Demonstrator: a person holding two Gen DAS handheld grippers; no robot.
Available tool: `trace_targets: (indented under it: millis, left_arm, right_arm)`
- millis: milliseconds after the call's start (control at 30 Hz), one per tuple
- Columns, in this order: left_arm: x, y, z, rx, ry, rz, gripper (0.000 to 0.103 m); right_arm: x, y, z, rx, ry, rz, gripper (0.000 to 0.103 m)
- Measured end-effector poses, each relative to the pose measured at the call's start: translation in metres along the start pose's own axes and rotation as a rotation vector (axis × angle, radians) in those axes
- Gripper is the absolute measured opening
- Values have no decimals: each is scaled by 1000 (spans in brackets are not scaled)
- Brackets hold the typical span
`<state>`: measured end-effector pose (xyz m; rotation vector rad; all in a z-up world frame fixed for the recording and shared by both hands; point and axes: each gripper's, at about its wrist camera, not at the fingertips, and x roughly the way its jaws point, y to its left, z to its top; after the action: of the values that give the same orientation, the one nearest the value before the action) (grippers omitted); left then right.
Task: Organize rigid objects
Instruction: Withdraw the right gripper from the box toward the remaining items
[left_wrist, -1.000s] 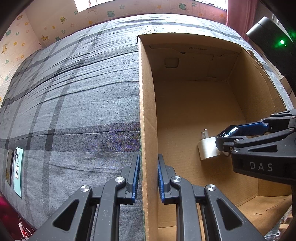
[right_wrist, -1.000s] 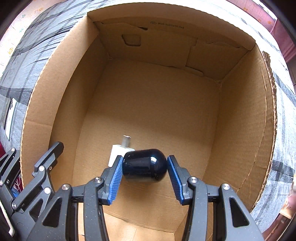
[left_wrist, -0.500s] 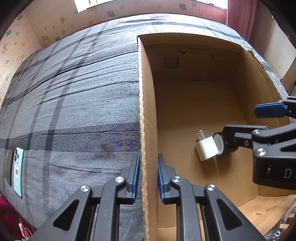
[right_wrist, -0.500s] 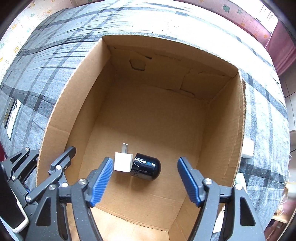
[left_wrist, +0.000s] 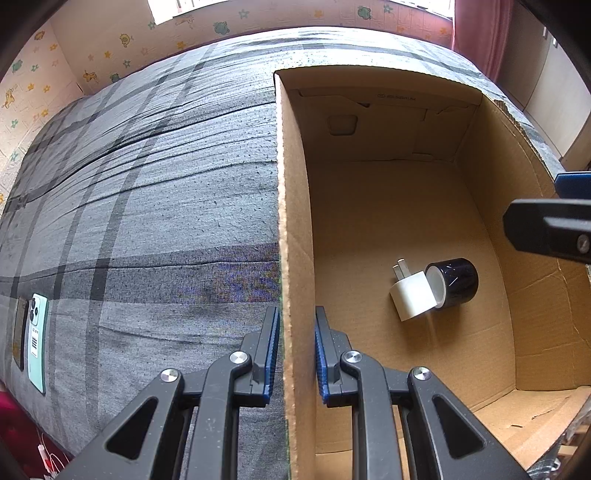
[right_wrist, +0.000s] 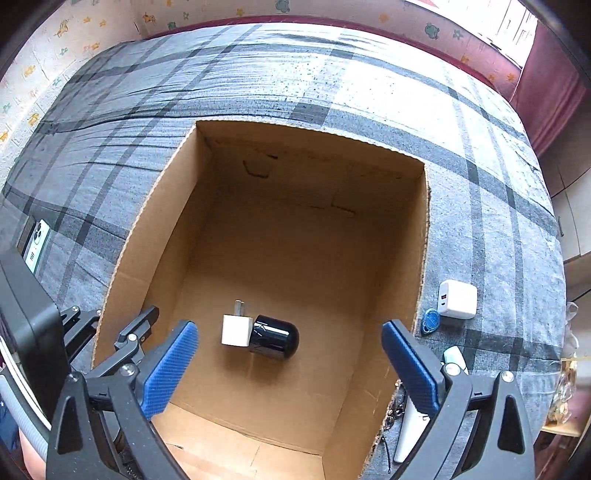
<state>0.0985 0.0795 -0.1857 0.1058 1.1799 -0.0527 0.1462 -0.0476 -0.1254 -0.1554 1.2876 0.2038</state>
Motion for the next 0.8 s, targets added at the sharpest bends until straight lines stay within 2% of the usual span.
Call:
trace_targets:
  millis: [267, 800]
  left_arm:
    - [0, 0, 0, -2, 0, 0, 21]
    - [-1, 0, 0, -3, 0, 0, 20]
  right_arm:
    - [-22, -33, -1, 34, -23, -23, 102]
    - [-41, -133, -20, 167, -29, -94, 102]
